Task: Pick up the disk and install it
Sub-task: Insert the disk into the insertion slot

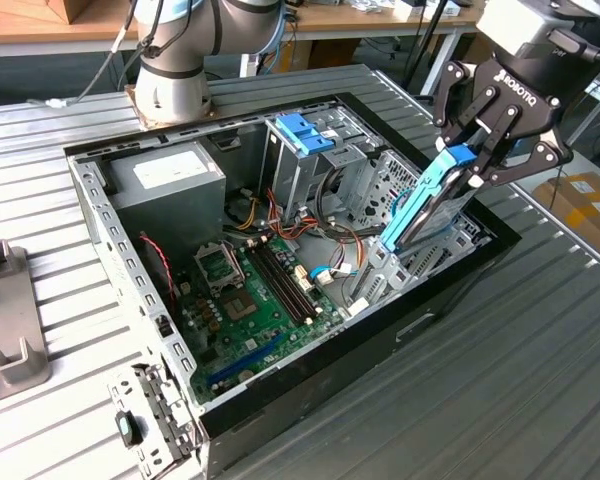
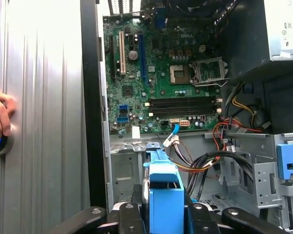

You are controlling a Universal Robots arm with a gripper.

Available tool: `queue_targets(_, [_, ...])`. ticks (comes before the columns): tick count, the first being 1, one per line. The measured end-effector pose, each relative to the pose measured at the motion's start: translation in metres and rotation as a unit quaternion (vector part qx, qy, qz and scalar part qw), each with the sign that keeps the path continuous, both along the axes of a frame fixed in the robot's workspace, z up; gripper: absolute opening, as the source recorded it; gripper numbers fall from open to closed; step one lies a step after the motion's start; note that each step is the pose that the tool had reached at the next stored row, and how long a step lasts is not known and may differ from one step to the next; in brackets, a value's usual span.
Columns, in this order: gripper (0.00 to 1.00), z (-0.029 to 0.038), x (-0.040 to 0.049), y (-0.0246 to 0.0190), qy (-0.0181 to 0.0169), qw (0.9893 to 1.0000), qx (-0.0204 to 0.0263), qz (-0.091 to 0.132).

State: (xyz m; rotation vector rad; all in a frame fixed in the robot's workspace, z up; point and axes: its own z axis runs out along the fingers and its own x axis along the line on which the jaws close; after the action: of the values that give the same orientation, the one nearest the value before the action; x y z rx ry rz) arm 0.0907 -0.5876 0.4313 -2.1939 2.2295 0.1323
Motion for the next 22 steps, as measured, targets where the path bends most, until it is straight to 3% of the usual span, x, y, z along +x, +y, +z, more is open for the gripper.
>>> queue_targets(22, [0.37, -0.0153, -0.0002, 0.0, 0.0, 1.0, 0.0, 0.0])
